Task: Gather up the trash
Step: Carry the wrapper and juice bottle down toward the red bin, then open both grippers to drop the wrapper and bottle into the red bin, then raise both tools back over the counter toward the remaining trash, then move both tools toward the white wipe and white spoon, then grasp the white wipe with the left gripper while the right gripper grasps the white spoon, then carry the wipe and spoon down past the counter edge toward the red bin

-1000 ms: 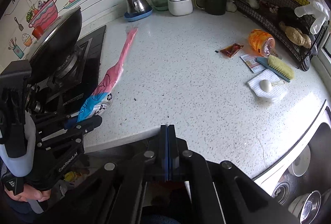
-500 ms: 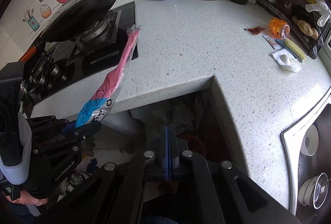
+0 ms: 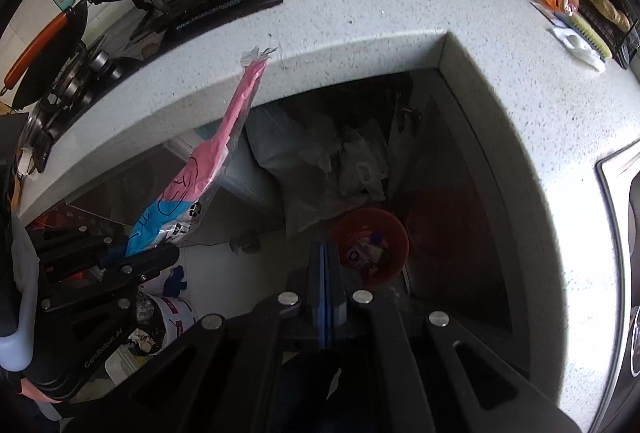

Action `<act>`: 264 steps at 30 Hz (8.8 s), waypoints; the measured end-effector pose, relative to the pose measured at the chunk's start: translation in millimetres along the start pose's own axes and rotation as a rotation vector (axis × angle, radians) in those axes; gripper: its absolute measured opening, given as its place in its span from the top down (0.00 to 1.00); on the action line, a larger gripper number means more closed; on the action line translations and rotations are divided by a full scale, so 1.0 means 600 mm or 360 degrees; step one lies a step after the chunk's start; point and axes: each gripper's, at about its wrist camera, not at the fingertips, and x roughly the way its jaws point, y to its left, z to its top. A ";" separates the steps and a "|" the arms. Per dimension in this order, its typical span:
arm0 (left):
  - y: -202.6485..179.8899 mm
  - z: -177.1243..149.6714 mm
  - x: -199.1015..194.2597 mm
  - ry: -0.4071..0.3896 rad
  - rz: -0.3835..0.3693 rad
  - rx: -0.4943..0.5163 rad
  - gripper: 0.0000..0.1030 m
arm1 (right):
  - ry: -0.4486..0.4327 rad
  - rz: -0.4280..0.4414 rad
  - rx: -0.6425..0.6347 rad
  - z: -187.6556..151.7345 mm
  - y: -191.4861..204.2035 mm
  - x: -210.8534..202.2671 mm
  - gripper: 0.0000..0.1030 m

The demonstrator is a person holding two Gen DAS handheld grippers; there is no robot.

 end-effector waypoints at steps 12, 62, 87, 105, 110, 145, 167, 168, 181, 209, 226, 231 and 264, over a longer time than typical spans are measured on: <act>-0.004 -0.017 0.251 0.0204 -0.0072 -0.0030 0.92 | 0.0173 -0.0004 0.0109 -0.038 -0.062 0.232 1.00; 0.012 0.011 0.494 0.0216 -0.0008 0.0157 0.69 | 0.0123 -0.0091 0.0169 -0.065 -0.152 0.462 0.31; -0.012 0.062 -0.028 -0.0221 0.0035 0.0077 0.50 | -0.0217 -0.0167 -0.0025 0.009 -0.034 -0.014 0.18; -0.090 0.181 -0.155 -0.0462 0.0046 0.0334 0.26 | -0.0459 -0.0415 0.0166 0.051 -0.097 -0.178 0.01; -0.120 0.232 -0.149 -0.0451 0.0059 0.0379 0.26 | -0.0411 -0.0395 0.0237 0.071 -0.130 -0.170 0.01; -0.283 0.693 0.081 -0.0180 0.0061 0.0428 0.26 | -0.0164 -0.0251 0.0464 0.331 -0.480 -0.036 0.37; -0.271 0.656 0.077 -0.0125 0.0056 0.0444 0.26 | -0.0167 -0.0263 0.0341 0.313 -0.415 -0.049 0.77; -0.272 0.654 0.073 -0.0127 0.0041 0.0450 0.26 | -0.0186 -0.0261 0.0352 0.310 -0.413 -0.057 0.77; -0.354 0.650 0.065 -0.0058 -0.0194 0.0649 0.26 | -0.0312 -0.0326 0.0478 0.255 -0.460 -0.137 0.77; -0.534 0.606 0.116 -0.0082 -0.0268 0.1107 0.91 | -0.0290 -0.0299 0.0695 0.180 -0.550 -0.138 0.77; -0.354 0.526 -0.003 -0.0287 -0.0202 0.0682 0.91 | -0.0406 -0.0214 0.0421 0.218 -0.363 -0.175 0.77; -0.270 0.482 -0.045 -0.0360 -0.0166 0.0584 0.91 | -0.0432 -0.0181 0.0324 0.212 -0.298 -0.184 0.77; -0.008 0.067 -0.034 -0.0121 -0.0121 0.0181 0.91 | -0.0157 0.0024 -0.0021 0.004 0.001 -0.068 0.77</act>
